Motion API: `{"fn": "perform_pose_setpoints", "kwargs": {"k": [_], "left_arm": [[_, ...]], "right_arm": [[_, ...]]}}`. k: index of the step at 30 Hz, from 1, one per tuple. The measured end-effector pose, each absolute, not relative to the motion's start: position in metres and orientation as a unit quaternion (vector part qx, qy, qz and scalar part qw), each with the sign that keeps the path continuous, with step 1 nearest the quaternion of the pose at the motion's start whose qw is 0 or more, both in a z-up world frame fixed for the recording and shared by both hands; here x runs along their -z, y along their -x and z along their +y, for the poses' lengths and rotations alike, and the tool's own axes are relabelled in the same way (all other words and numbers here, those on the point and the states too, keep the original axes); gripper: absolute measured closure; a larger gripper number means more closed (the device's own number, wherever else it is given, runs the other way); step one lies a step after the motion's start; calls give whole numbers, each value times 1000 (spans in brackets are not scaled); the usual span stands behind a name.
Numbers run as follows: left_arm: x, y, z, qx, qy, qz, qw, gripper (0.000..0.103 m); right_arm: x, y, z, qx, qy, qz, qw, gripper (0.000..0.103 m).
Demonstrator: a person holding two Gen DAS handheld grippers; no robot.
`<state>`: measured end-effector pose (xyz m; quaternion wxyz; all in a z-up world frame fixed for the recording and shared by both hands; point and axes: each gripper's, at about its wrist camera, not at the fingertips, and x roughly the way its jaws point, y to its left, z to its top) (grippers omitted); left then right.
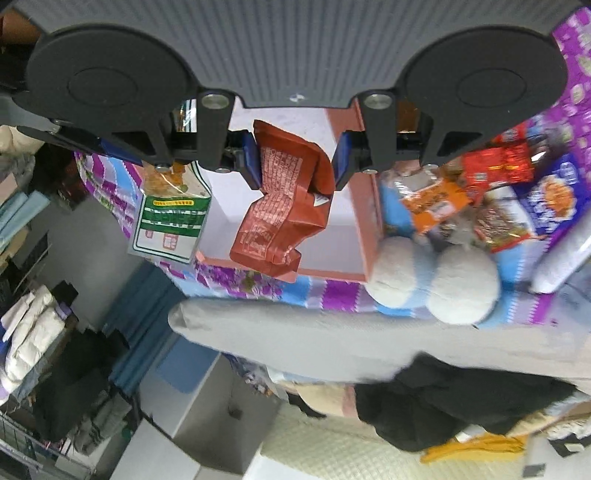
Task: Organize snacks
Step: 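Open the left tool and the right tool to drop both packets into the box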
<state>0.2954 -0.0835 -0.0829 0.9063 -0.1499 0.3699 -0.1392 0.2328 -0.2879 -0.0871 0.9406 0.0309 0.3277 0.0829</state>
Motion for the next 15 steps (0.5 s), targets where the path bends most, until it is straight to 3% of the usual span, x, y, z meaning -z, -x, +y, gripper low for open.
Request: {"fn": "perform_pose_setpoints", "kwargs": {"k": [15], "left_arm": [[139, -393, -123, 176, 131, 423, 879, 57]], "right_arm": [[144, -317, -321, -61, -52, 387, 919, 45]]}}
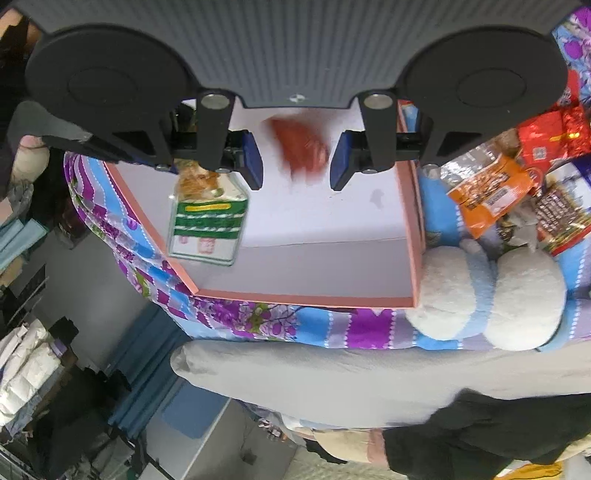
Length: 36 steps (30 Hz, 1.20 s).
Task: Organize snacks
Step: 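Open the left tool and the right tool to drop both packets into the box, then withdraw both tools from the pink box back toward the snack pile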
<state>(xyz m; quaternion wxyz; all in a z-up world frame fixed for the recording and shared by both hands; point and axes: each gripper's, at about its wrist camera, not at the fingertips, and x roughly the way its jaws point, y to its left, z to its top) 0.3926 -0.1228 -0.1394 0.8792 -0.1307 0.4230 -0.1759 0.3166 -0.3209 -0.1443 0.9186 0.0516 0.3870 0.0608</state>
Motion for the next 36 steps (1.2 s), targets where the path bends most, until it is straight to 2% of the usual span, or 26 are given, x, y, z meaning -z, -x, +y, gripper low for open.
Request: {"fn": "perform_pose_setpoints", "kwargs": {"k": [2, 4, 6, 7, 8, 15, 24, 36], "left_arm": [[140, -396, -127, 179, 128, 423, 879, 57], [138, -395, -129, 183, 129, 420, 879, 54], [133, -391, -130, 182, 127, 419, 881, 39], [131, -390, -130, 179, 127, 415, 883, 30], [128, -387, -130, 178, 127, 410, 885, 29], [97, -358, -121, 173, 123, 391, 896, 29], [51, -282, -99, 158, 122, 363, 910, 29], [29, -184, -62, 130, 127, 338, 923, 29]], "right_arm": [[147, -319, -322, -62, -55, 393, 916, 43], [150, -321, -324, -58, -54, 396, 915, 35], [152, -322, -327, -54, -61, 399, 913, 24], [152, -322, -329, -53, -66, 400, 913, 24], [152, -322, -330, -51, -69, 401, 912, 23], [136, -302, -330, -53, -69, 389, 917, 23], [95, -246, -315, -68, -67, 355, 930, 23], [65, -174, -286, -99, -55, 330, 937, 23]]}}
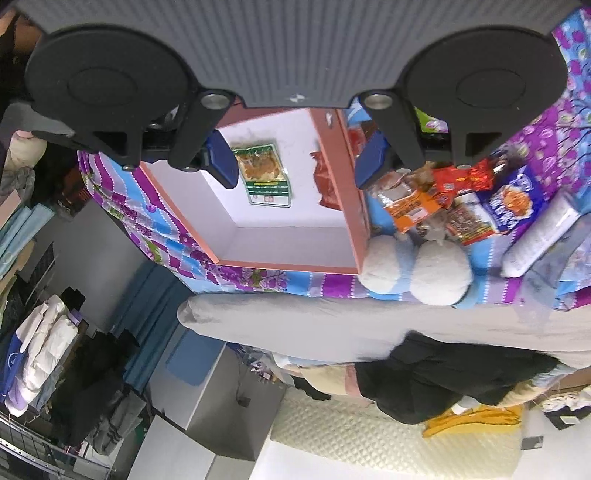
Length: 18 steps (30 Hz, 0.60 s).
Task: Organize snacks
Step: 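Withdraw both tools from the pink box back toward the snack pile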
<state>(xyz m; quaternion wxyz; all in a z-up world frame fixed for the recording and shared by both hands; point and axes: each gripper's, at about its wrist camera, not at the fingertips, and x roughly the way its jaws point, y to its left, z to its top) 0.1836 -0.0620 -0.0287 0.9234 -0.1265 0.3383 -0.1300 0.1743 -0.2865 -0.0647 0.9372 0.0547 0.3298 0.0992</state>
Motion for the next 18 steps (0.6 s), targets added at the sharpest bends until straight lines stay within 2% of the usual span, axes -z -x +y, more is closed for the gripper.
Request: {"fn": "perform_pose_setpoints", "kwargs": {"k": [18], "left_arm": [[40, -75, -2, 63, 131, 326, 934, 29]], "right_arm": [[62, -92, -233, -164, -28, 304, 938, 23]]}}
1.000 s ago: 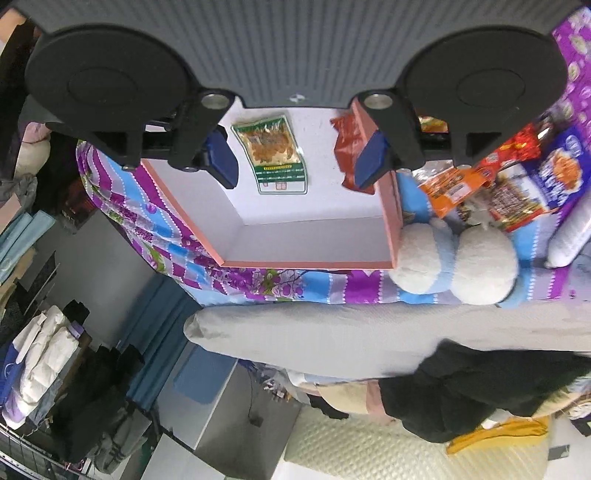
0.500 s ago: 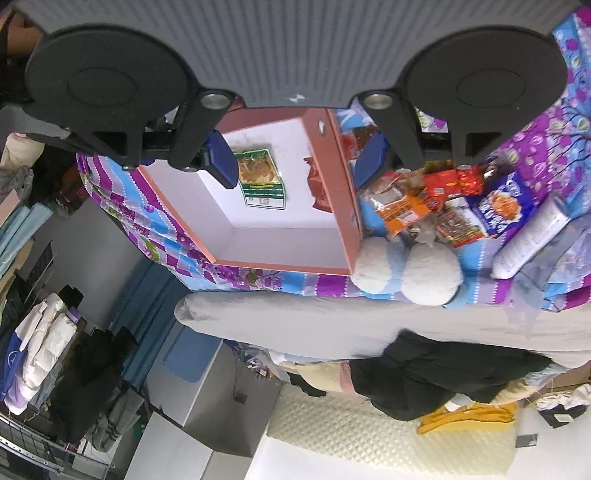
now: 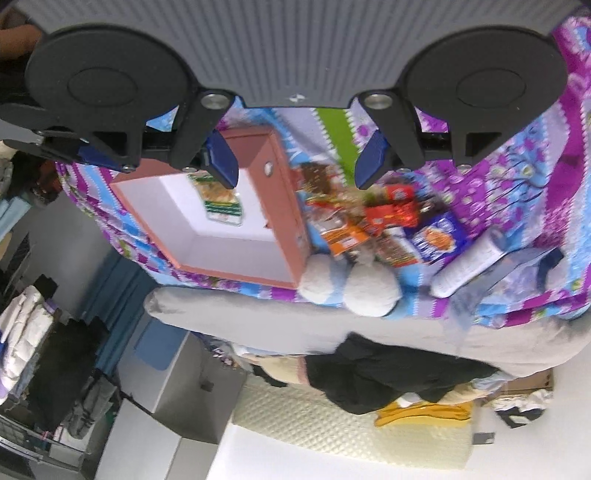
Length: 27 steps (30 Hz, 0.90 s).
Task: Organize snacks
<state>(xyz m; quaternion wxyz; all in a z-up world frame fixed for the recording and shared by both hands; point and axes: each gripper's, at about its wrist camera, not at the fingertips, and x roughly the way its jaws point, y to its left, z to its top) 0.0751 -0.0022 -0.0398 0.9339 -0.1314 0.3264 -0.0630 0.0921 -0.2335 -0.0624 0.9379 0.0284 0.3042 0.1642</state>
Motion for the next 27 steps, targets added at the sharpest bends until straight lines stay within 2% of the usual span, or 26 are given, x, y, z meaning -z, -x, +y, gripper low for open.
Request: {"fn": "perform_pose_setpoints", "kwargs": {"k": [15, 27], "left_arm": [[74, -29, 37, 9, 165, 337, 927, 29], [114, -59, 51, 8, 215, 378, 900, 29]], "right_arm": [[82, -57, -193, -213, 17, 318, 924, 24], [105, -71, -175, -218, 34, 340, 914, 25]]}}
